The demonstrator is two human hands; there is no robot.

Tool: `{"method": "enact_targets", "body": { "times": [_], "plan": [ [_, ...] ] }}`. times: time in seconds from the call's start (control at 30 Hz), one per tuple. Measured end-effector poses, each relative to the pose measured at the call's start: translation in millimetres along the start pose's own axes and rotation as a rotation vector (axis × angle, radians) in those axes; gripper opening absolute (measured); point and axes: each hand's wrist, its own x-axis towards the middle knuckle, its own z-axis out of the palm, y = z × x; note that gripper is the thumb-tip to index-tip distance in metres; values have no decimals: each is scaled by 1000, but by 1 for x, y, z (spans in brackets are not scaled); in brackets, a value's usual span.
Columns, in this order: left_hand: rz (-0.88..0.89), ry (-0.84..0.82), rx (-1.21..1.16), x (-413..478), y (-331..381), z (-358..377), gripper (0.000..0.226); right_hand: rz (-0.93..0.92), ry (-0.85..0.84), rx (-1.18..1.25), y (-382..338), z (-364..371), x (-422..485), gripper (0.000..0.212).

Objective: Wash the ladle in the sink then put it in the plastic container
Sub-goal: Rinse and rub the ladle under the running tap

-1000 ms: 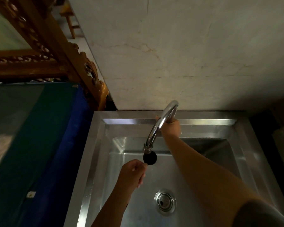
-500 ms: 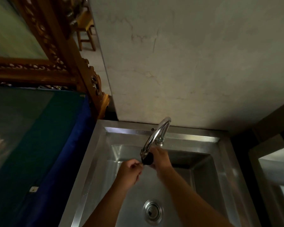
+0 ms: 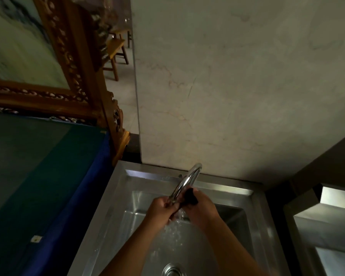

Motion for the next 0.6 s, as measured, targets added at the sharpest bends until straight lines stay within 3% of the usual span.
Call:
{"method": "enact_targets", "body": {
  "times": [0.33, 0.6],
  "plan": [
    [88, -128, 101, 2, -9, -23, 10, -57, 67, 182, -52, -17, 13, 26],
    [103, -94, 28, -3, -27, -43, 9, -77, 107, 247, -64, -26, 22, 26]
  ]
}}
